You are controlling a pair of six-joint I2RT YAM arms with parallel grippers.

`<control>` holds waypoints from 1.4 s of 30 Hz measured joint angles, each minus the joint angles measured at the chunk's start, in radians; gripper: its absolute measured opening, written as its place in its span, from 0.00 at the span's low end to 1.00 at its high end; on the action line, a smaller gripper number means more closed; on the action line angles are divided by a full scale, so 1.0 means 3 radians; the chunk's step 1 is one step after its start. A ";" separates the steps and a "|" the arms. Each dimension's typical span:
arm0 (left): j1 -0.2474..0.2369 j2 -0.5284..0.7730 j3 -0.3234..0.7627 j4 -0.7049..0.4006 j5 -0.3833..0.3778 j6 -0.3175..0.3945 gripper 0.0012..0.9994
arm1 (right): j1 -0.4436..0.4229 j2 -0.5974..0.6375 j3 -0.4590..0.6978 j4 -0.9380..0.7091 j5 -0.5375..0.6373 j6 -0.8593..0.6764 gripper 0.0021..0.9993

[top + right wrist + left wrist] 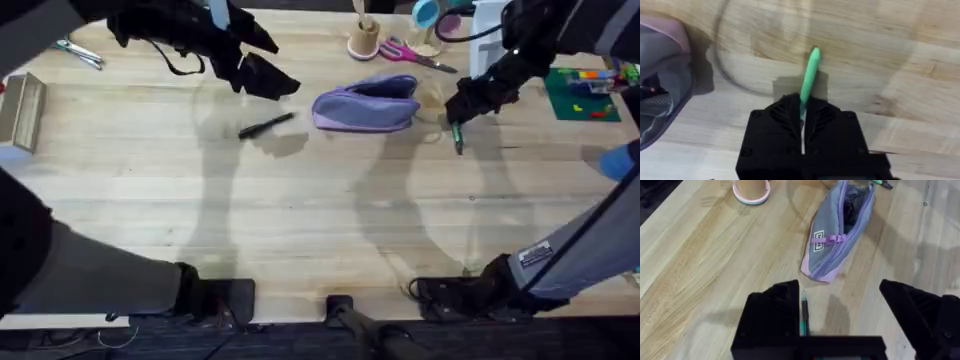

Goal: Unzip the bag, pick up the pens from the table one at a time and place them inside, then zip the bag closed.

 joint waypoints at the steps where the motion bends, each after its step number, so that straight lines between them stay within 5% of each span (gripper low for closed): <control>1: 0.0000 0.0000 0.0000 0.0000 0.0000 0.0000 0.99 | 0.0013 0.0000 0.0000 -0.0001 0.0024 0.0001 0.03; 14: 0.0000 0.0000 0.0000 0.0000 0.0000 0.0000 0.99 | 0.0110 -0.0093 0.0019 -0.0272 0.0260 0.0012 0.03; 29: 0.0000 0.0000 0.0000 0.0000 0.0000 0.0000 0.99 | 0.0234 -0.1151 0.0158 -0.0110 0.0262 -0.0056 0.03; 37: 0.0000 0.0000 0.0000 0.0000 0.0000 0.0000 0.99 | 0.0427 -0.1350 0.0158 -0.0030 0.0263 -0.0348 0.03; 42: 0.0000 0.0001 0.0000 0.0000 0.0000 0.0000 0.99 | 0.0656 -0.1349 0.0158 -0.0069 -0.0014 -0.1133 0.03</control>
